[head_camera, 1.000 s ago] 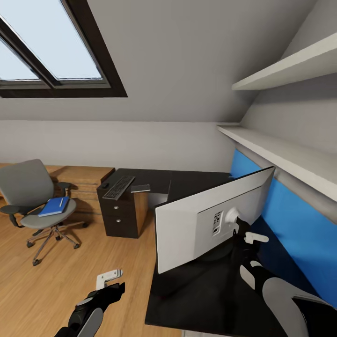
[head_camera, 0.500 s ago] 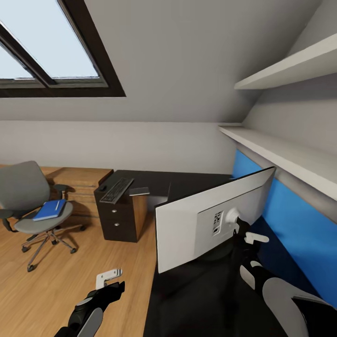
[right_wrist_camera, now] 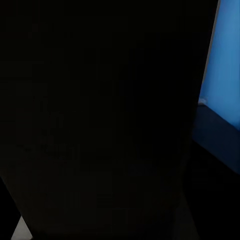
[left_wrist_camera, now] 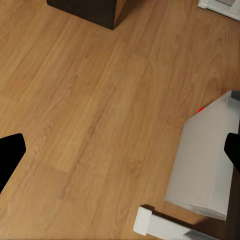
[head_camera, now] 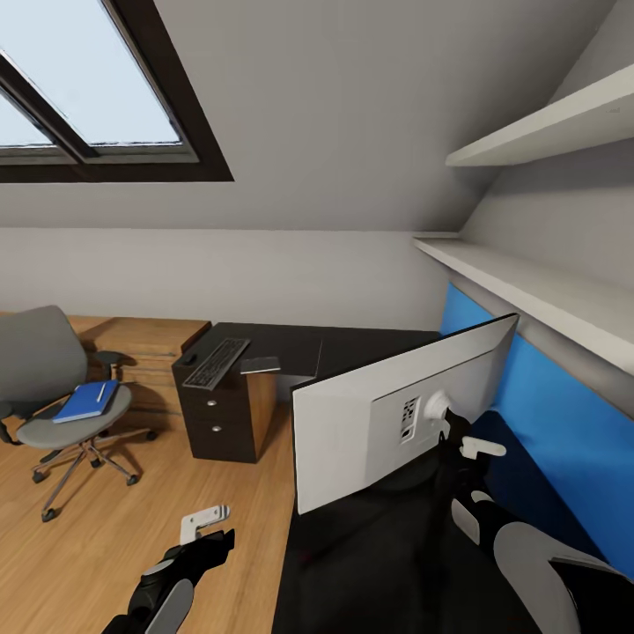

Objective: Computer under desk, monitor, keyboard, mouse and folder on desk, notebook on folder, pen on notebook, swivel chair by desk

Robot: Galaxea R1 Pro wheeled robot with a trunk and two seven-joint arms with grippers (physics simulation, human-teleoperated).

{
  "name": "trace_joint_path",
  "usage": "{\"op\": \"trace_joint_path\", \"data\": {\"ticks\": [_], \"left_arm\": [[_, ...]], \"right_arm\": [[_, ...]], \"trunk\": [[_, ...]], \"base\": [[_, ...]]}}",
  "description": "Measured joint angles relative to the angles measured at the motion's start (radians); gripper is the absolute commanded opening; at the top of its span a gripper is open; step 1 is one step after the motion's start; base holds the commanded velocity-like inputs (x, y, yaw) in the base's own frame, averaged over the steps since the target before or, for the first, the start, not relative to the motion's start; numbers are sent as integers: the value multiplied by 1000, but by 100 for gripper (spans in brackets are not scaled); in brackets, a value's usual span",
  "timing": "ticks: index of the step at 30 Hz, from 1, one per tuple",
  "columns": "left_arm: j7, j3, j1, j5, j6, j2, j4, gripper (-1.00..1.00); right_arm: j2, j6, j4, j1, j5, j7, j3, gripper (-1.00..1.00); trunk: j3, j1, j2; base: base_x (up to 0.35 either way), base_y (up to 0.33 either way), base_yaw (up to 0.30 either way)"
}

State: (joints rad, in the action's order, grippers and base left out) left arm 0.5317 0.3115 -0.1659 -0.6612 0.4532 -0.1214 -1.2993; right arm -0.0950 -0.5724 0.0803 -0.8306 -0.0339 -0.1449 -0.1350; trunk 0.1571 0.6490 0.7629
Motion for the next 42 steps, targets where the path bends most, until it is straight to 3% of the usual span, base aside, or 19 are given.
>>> {"op": "trace_joint_path", "data": {"ticks": [5, 42], "left_arm": [[1, 1, 0, 0, 0, 0, 0, 100], [-2, 0, 0, -1, 1, 0, 0, 100]], "right_arm": [[0, 2, 1, 0, 15, 1, -10, -100], [1, 2, 1, 0, 8, 1, -4, -100]], "trunk": [[0, 0, 0], [0, 0, 0]], "base": [[3, -78, 0], [0, -38, 0]]}}
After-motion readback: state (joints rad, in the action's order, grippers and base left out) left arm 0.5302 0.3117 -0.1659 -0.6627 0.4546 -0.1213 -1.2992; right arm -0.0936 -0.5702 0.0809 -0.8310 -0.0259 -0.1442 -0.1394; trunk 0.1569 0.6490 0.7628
